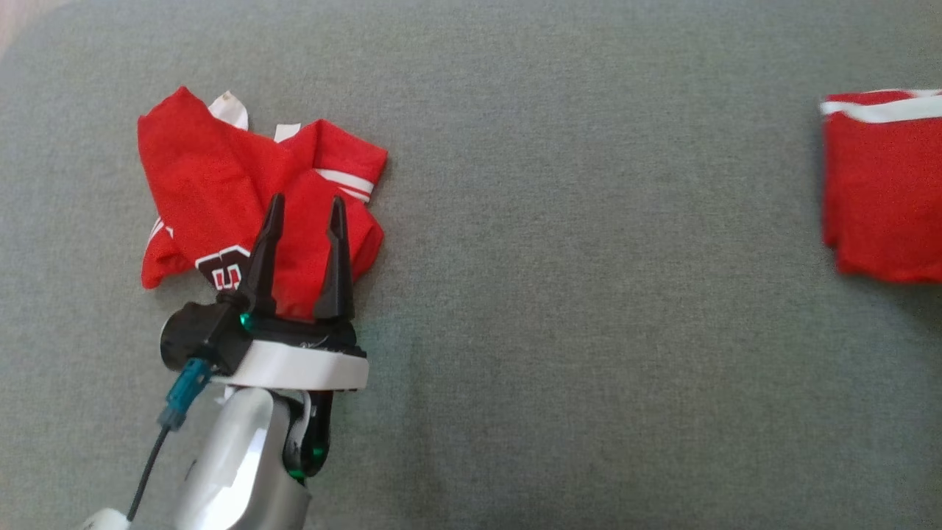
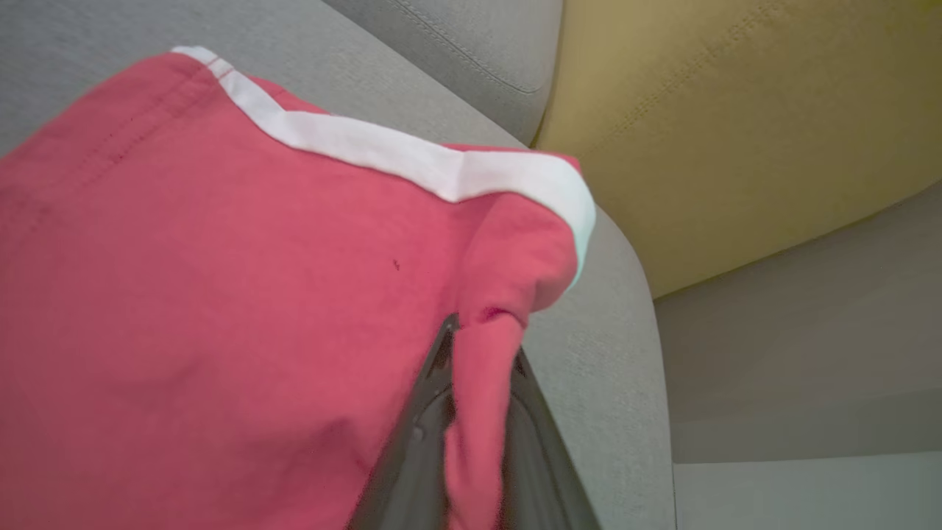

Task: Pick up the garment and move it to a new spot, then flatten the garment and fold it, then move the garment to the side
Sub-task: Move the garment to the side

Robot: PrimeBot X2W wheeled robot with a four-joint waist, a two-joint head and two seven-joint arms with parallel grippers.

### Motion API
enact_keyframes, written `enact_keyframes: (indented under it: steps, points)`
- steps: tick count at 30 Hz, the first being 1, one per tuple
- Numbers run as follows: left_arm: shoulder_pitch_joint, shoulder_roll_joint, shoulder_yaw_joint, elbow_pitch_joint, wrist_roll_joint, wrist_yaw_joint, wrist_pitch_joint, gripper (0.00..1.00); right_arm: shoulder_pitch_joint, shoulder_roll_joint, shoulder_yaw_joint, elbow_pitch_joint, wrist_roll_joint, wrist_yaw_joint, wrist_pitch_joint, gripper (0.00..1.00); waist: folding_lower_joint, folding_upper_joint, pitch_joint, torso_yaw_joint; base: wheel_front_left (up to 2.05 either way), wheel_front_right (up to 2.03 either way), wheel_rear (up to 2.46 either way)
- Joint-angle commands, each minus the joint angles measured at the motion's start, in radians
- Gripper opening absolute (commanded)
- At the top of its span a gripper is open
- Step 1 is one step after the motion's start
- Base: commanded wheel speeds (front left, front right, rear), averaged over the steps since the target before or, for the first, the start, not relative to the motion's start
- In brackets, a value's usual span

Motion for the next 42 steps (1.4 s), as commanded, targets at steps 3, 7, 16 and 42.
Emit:
enact_keyframes:
  steps: [3,7,16,42]
  points:
    - [-0.019,0.008,0.045,-0.039,0.011,-0.011,-0.005,1.0,-0.001,-0.088,-0.028,-0.015,0.02,-0.001,0.008,0.0,0.0,0.0,0.019,0.007,0.0,0.0,0.0]
    - [-0.021,0.008,0.049,-0.042,0.012,-0.013,-0.005,1.0,-0.005,-0.102,-0.053,-0.017,0.019,-0.001,0.019,0.0,0.0,0.0,0.028,0.006,0.0,0.0,0.0]
    - [-0.033,0.008,0.051,-0.046,0.014,-0.014,-0.005,1.0,0.0,-0.085,-0.133,-0.048,-0.016,-0.001,0.037,0.0,0.0,0.0,0.059,-0.005,0.0,0.0,0.0]
    - [0.024,0.008,0.067,-0.064,-0.004,0.005,-0.005,1.0,0.082,0.184,-0.332,-0.358,-0.024,-0.001,0.026,1.0,0.0,0.0,-0.13,-0.021,0.0,0.0,0.0]
